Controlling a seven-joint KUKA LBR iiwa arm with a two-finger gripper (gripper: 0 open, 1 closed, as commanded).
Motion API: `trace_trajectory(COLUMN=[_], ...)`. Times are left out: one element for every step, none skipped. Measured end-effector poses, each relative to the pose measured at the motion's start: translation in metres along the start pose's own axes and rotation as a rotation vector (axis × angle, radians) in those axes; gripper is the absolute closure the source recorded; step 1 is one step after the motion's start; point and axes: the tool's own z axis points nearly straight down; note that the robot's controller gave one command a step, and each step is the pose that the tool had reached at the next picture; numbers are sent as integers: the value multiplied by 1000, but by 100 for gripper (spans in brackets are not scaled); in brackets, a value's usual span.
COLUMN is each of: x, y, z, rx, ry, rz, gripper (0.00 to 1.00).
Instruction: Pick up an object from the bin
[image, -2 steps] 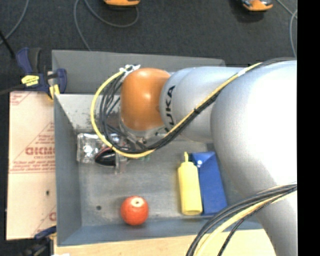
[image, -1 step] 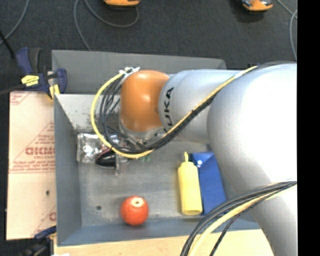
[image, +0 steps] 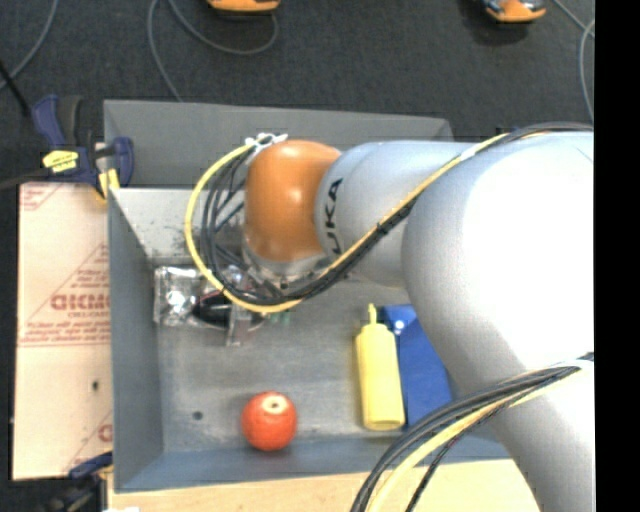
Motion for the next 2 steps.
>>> trace_trajectory(x=[-20, -20], y=[7, 7], z=[11, 11], rx=[0, 0], ry=[-3, -3], rz=[-154, -154], gripper=[100, 100])
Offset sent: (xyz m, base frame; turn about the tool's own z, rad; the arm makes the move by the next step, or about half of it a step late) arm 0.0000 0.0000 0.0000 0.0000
